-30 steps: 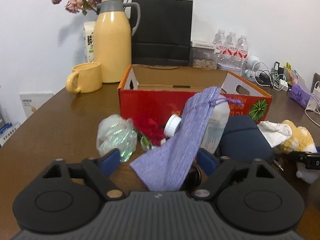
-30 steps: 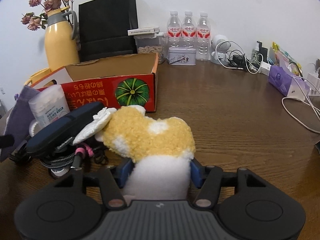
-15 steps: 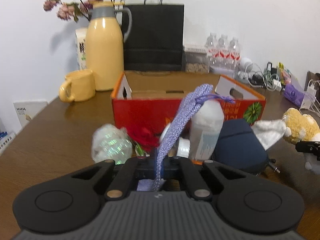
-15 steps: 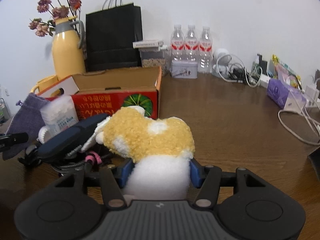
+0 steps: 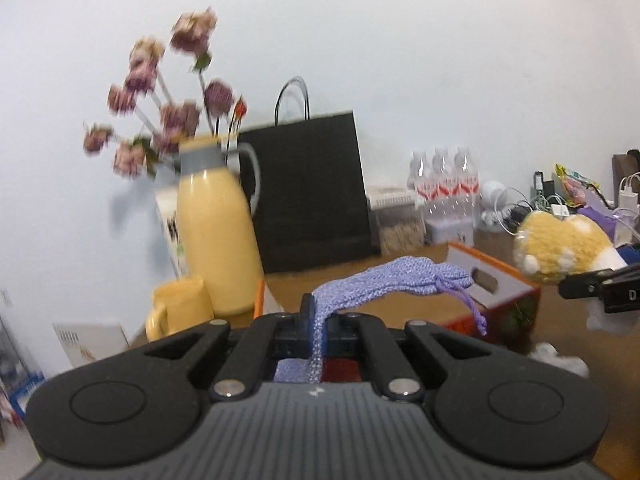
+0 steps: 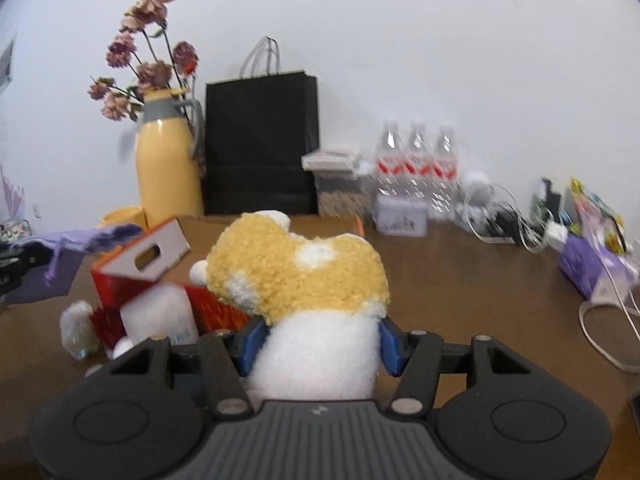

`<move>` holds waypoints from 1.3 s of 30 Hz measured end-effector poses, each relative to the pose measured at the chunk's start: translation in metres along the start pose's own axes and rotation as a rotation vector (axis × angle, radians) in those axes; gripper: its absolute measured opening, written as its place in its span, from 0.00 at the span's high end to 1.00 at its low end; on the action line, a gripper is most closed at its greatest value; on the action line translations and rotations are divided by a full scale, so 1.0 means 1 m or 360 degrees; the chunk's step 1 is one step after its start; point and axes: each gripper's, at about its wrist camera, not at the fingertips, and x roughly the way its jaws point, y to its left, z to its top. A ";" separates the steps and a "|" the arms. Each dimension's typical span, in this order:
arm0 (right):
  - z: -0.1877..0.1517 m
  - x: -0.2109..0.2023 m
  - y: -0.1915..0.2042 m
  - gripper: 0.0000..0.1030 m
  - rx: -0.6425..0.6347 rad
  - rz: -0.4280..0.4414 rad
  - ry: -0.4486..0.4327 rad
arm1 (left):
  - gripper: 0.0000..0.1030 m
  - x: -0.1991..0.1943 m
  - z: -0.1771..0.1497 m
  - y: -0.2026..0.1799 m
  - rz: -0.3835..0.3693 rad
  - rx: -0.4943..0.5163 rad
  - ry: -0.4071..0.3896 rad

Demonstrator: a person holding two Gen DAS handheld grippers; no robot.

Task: Organize objects
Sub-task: 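Lower the pouch and plush toy into the cardboard box and open both tools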

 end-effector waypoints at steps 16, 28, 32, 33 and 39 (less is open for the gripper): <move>0.043 0.135 0.018 0.46 0.0075 0.0004 0.0047 | 0.96 0.124 0.000 -0.023 -0.0013 0.0108 0.0027; 0.024 0.184 0.010 0.44 0.0023 0.0010 0.0260 | 0.94 0.172 -0.027 -0.025 -0.0065 0.0134 0.0210; 0.024 0.183 0.011 0.33 0.0018 0.0008 0.0277 | 0.41 0.169 -0.026 -0.021 -0.0072 0.0092 0.0218; 0.025 0.181 0.011 0.17 0.0022 0.0006 0.0271 | 0.26 0.168 -0.025 -0.021 -0.0066 0.0077 0.0213; 0.029 0.175 0.008 0.00 0.0067 -0.0008 0.0232 | 0.00 0.165 -0.018 -0.011 -0.0001 -0.0032 0.0171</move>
